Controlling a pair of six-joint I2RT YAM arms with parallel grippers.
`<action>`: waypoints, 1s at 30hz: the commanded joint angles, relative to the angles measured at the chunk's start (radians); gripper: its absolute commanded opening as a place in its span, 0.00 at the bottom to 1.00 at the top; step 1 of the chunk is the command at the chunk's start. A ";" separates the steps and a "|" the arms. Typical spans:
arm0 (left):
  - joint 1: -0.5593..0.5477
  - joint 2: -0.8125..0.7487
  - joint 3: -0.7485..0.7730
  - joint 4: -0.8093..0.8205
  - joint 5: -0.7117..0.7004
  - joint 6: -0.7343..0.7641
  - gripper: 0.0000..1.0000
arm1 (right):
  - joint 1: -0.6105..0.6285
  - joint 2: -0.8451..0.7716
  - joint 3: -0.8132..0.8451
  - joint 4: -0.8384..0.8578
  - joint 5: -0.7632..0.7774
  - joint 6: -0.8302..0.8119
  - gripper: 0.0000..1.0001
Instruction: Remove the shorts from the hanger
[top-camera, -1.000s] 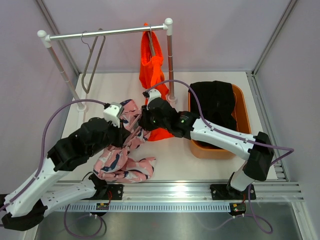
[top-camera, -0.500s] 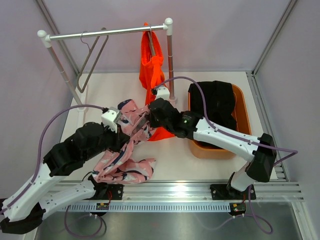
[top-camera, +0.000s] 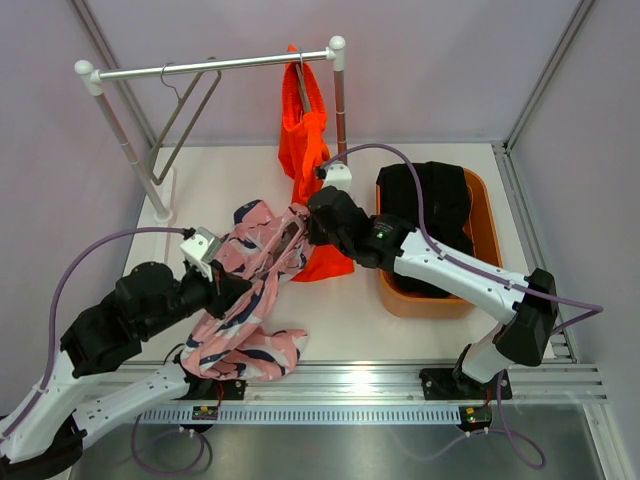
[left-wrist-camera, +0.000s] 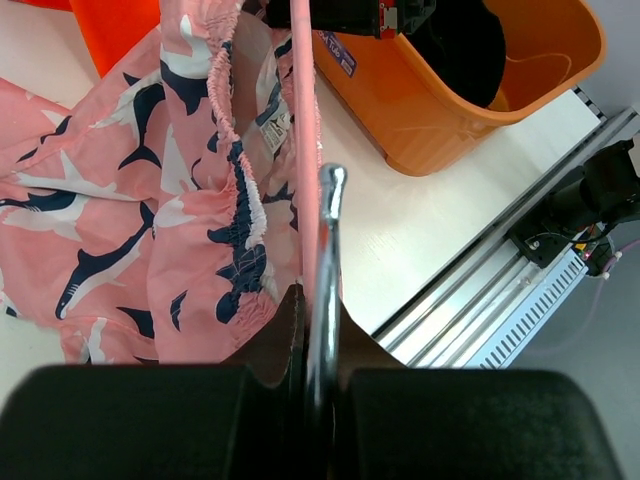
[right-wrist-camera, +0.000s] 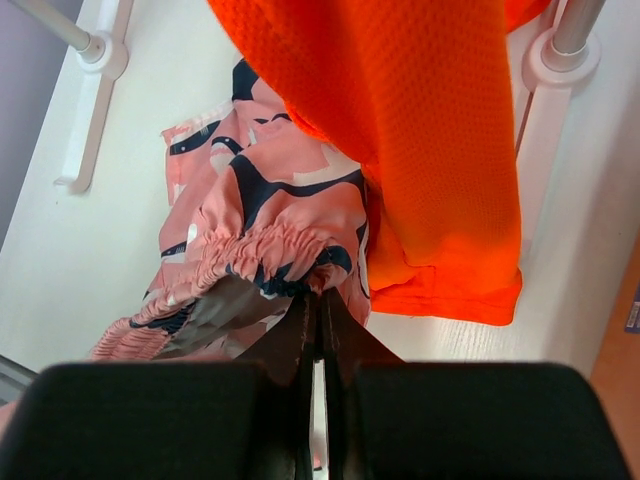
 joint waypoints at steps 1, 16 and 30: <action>-0.008 -0.024 0.039 0.031 0.023 0.009 0.00 | -0.034 -0.005 0.032 0.022 0.032 -0.016 0.00; -0.008 0.097 -0.087 0.544 -0.312 -0.059 0.00 | 0.413 -0.059 0.031 0.017 0.110 -0.006 0.00; -0.006 0.295 0.005 0.902 -0.542 0.056 0.00 | 0.661 0.010 0.128 0.002 0.124 -0.047 0.00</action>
